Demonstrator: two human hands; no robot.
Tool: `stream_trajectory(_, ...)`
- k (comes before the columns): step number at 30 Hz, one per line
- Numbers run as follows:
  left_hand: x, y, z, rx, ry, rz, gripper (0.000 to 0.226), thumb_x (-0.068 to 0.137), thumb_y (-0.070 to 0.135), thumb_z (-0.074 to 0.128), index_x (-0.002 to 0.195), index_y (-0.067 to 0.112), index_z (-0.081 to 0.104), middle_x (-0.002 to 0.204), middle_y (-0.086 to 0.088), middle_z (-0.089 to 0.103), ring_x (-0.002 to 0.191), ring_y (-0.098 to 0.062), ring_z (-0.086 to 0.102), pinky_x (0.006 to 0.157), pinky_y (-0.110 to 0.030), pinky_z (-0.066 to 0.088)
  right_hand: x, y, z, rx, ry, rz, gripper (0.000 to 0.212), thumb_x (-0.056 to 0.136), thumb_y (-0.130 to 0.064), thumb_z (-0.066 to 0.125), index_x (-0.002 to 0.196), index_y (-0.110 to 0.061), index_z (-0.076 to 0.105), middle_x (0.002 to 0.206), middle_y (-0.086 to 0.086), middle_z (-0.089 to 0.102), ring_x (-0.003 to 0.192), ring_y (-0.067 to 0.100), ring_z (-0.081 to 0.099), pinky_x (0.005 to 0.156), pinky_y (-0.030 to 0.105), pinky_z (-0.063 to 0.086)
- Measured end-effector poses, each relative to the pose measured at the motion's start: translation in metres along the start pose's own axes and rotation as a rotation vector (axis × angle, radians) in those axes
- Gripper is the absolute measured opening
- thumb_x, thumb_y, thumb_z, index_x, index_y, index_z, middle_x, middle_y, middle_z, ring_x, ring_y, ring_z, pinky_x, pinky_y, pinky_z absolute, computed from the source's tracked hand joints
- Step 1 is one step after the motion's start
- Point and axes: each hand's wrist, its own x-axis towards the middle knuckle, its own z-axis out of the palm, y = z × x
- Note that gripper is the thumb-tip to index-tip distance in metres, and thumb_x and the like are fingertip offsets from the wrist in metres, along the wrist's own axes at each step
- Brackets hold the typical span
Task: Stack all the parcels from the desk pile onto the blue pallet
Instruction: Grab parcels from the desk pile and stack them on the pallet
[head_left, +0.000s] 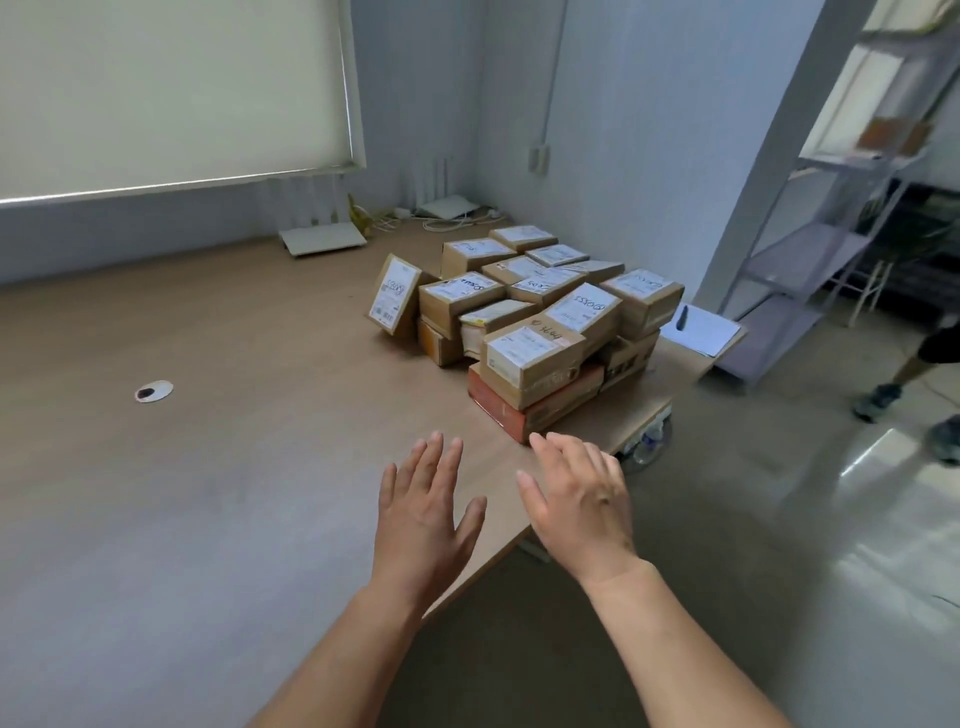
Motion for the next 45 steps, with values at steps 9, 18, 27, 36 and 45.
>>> stream_trajectory(9,0.111,0.03,0.026,-0.085,-0.023,-0.058,0.064,0.097,0.05,0.033,0.15,0.03,0.006,0.159,0.007,0.005,0.145,-0.011,0.004,0.116,-0.028,0.004,0.083,0.064,0.04,0.042,-0.093,0.045,0.039,0.08,-0.035,0.056,0.109,-0.011,0.067,0.099,0.006,0.068,0.089,0.025,0.066,0.076,0.041,0.053)
stream_trajectory(18,0.175,0.052,0.048,-0.251,-0.058,-0.317,0.063,0.096,0.049,0.037,0.15,0.027,0.014,0.156,0.005,0.02,0.143,-0.012,0.018,0.113,-0.03,0.021,0.167,0.132,0.074,0.156,-0.206,0.023,0.045,0.094,-0.036,0.05,0.133,-0.015,0.049,0.126,0.007,0.055,0.116,0.025,0.05,0.098,0.039,0.038)
stream_trajectory(27,0.225,0.086,0.063,-0.33,-0.107,-0.507,0.054,0.097,0.047,0.038,0.146,0.03,0.023,0.147,0.005,0.04,0.129,-0.016,0.043,0.096,-0.036,0.043,0.236,0.17,0.108,0.193,-0.373,0.11,0.054,0.096,-0.05,0.037,0.137,-0.017,0.036,0.132,0.009,0.048,0.121,0.024,0.045,0.097,0.037,0.04)
stream_trajectory(36,0.224,0.098,0.087,-0.589,-0.021,-0.667,0.054,0.096,0.045,0.042,0.145,0.04,0.021,0.142,0.005,0.046,0.128,-0.019,0.045,0.099,-0.039,0.043,0.241,0.188,0.122,0.526,-0.547,0.142,0.039,0.094,-0.044,0.048,0.121,-0.018,0.038,0.125,0.006,0.054,0.108,0.024,0.053,0.075,0.029,0.039)
stream_trajectory(45,0.207,0.107,0.084,-0.695,0.104,-0.663,0.056,0.098,0.033,0.045,0.145,0.047,0.016,0.139,0.006,0.05,0.123,-0.016,0.049,0.104,-0.042,0.042,0.226,0.202,0.127,0.774,-0.693,0.015,0.05,0.094,-0.051,0.04,0.139,-0.028,0.037,0.138,-0.004,0.049,0.125,0.019,0.045,0.099,0.037,0.039)
